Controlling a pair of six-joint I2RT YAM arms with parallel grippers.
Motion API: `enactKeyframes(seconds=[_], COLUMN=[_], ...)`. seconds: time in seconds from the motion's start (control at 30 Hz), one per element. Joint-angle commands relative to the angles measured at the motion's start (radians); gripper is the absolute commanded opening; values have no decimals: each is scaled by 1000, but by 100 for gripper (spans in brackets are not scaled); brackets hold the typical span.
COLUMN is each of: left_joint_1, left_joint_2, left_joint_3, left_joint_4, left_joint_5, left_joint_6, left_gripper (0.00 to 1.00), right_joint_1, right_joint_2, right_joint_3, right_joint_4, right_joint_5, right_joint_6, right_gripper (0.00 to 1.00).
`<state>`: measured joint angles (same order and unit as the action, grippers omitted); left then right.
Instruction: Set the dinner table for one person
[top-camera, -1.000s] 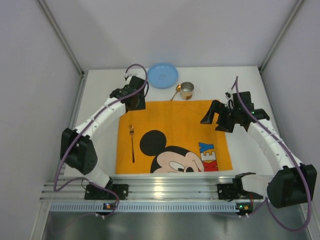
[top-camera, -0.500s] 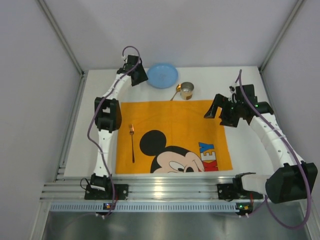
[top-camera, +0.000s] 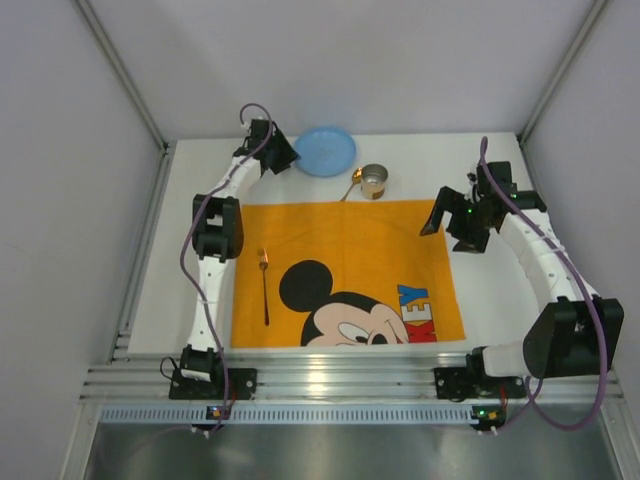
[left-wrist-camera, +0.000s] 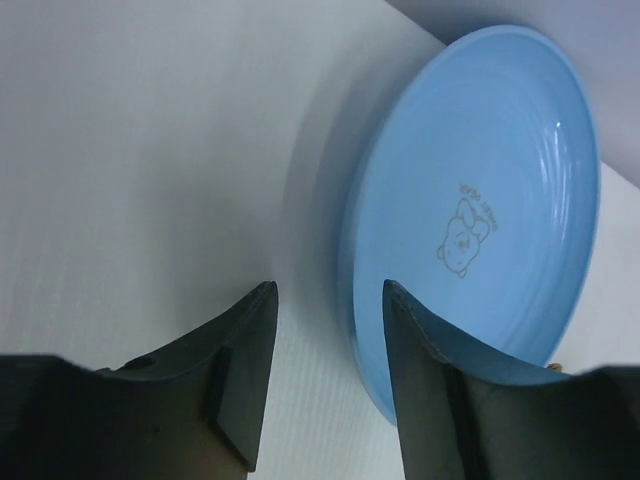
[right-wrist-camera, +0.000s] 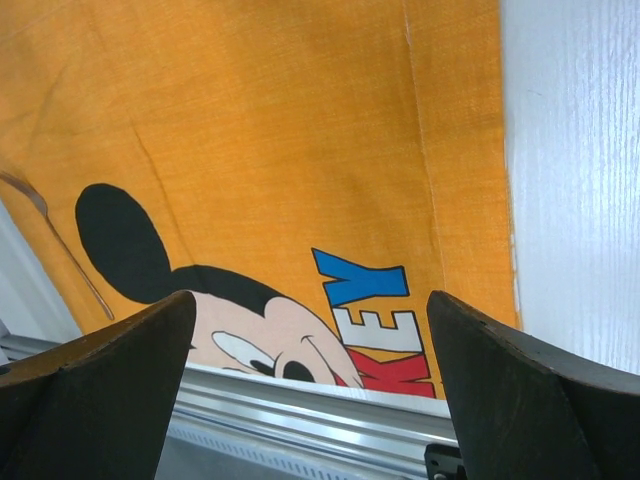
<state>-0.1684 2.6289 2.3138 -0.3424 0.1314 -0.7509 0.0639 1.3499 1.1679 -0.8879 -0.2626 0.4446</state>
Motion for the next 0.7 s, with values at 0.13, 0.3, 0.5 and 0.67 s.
enactKeyframes(seconds=[0.13, 0.3, 0.5, 0.67], left_joint_1=[6, 30, 92, 87], left_joint_2=[55, 33, -128, -350], left_joint_3=[35, 47, 9, -131], left_joint_4=[34, 54, 88, 60], left_joint_5=[40, 28, 56, 171], left_joint_6=[-36, -68, -51, 67], left_gripper=[17, 0, 0, 0], right_joint_1=[-18, -22, -24, -24], right_joint_2=[37, 37, 38, 87], right_joint_3=[65, 53, 72, 137], right_joint_4=[-13, -5, 10, 47], right_joint_5=[-1, -7, -27, -62], right_joint_6=[-21, -24, -23, -6], right_gripper=[100, 100, 100, 100])
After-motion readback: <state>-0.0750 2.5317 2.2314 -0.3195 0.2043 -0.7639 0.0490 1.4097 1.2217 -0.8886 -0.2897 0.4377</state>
